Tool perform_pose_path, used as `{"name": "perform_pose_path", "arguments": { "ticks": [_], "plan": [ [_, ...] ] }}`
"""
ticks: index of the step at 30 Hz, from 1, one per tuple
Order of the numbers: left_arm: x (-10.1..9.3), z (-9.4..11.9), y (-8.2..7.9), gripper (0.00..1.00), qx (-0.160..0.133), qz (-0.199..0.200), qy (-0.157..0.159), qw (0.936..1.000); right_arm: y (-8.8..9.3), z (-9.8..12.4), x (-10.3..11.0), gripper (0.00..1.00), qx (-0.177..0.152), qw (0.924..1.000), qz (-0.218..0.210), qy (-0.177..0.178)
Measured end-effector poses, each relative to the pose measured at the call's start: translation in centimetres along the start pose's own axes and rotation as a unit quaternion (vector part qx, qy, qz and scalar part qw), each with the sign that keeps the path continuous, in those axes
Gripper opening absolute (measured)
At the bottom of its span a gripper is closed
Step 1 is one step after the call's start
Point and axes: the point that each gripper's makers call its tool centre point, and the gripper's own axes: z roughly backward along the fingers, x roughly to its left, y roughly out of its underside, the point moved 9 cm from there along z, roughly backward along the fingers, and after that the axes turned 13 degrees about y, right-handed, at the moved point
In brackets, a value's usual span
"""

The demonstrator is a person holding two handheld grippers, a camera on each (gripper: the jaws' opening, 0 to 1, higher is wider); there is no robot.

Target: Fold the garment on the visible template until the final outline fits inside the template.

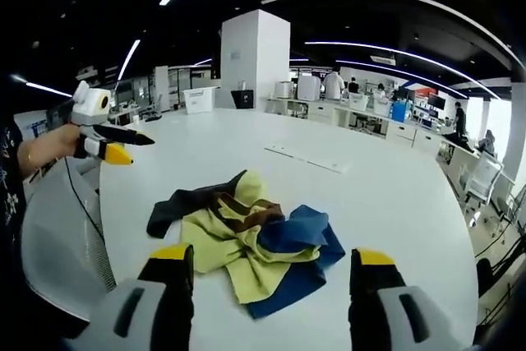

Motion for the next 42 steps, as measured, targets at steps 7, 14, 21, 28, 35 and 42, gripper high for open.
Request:
{"name": "perform_pose_path", "arguments": {
  "ticks": [7, 14, 21, 28, 35, 42],
  "plan": [
    [0.4, -1.6, 0.2, 0.74, 0.005, -0.007, 0.014, 0.9999, 0.1, -1.4, -1.2, 0.65, -0.007, 0.9999, 0.014, 0.006],
    [0.8, -3.5, 0.6, 0.66, -0.002, -0.002, 0.029, 0.9996, 0.2, -3.2, -1.8, 0.56, -0.008, 0.9994, 0.034, 0.004],
    [1.4, -5.5, 1.1, 0.61, 0.004, -0.014, 0.028, 0.9995, 0.9, -4.9, -2.1, 0.47, 0.0, 0.9984, 0.057, 0.005],
    [1.8, -7.5, 1.8, 0.52, 0.013, -0.024, 0.049, 0.9984, 1.7, -6.5, -2.2, 0.39, 0.012, 0.9967, 0.081, -0.001],
    [1.9, -9.5, 2.6, 0.43, 0.035, -0.033, 0.067, 0.9966, 2.0, -8.0, -2.2, 0.3, 0.013, 0.9934, 0.114, -0.002],
    [2.0, -11.1, 2.9, 0.31, 0.045, -0.034, 0.083, 0.995, 2.1, -9.1, -2.1, 0.28, 0.015, 0.9916, 0.128, -0.008]
  ]
}}
